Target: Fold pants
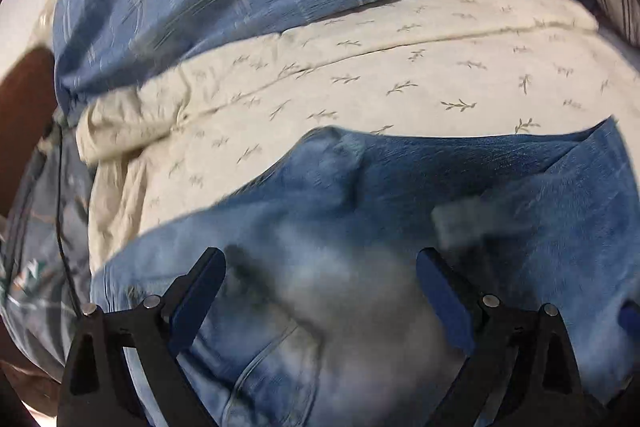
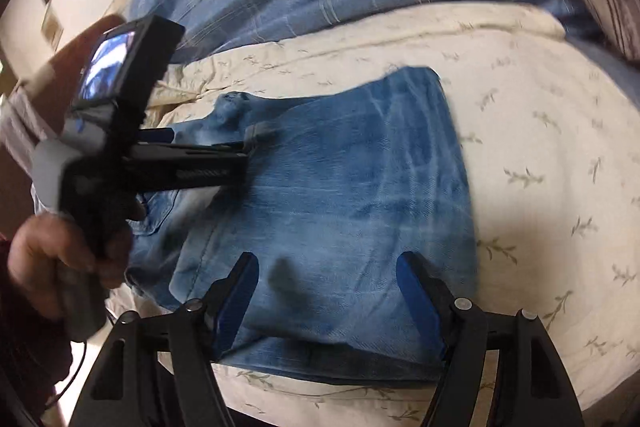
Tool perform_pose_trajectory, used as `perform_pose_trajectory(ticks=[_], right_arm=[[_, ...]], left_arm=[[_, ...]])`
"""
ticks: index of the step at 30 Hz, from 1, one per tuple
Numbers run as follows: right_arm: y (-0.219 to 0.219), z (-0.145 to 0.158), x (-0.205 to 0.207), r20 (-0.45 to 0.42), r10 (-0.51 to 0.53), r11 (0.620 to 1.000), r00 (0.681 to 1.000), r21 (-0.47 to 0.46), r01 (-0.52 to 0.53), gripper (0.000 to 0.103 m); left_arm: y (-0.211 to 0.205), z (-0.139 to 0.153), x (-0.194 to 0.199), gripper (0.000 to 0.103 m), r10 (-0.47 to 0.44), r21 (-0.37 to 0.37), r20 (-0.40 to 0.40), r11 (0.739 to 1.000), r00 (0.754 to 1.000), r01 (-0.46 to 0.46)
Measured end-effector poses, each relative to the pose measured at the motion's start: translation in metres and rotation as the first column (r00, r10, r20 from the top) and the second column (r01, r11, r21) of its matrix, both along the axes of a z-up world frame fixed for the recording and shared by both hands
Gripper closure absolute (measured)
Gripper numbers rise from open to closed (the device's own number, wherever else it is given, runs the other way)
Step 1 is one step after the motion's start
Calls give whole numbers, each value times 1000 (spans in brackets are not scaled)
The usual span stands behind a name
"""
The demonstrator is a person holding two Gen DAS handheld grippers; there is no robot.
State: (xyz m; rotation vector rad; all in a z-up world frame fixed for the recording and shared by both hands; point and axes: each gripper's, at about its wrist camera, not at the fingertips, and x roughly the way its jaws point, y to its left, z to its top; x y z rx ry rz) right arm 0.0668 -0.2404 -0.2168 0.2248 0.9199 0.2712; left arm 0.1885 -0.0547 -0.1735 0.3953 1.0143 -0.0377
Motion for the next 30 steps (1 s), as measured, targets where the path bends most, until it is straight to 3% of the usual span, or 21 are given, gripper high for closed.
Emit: perform_pose_trajectory(ticks=[5,9,14,16,18,24,30], right_arm=[[1,15,-7,80,-20,999,997,29,17,28],[13,28,-14,166,-9,1000,986,15,7,28],[42,15,-4,104,38,998,994,-45,-33,28],[58,1,2,51,48,989,998,-142,-40,28],[68,1,1,72,63,978,995,-205,-47,28],[66,17,-8,159,67,993,985,-110,-49,28],[59,27,-7,183,22,999,983,-49,-13,28]], left_arm=[[57,36,-28,7,28,-86,66,996,997,-22],[131,61,-56,7,113,-130,102,987,988,-100],[208,55,-87,7,216,-156,65,966,974,-204],[236,45,-96,7,262,-191,21,948,965,-254],[260,35,-104,7,310,-239,-24,921,950,-307],[286,16,-119,7,362,-439,-158,808,919,-394],[277,8,-109,7,346,-538,-223,736,911,-411]])
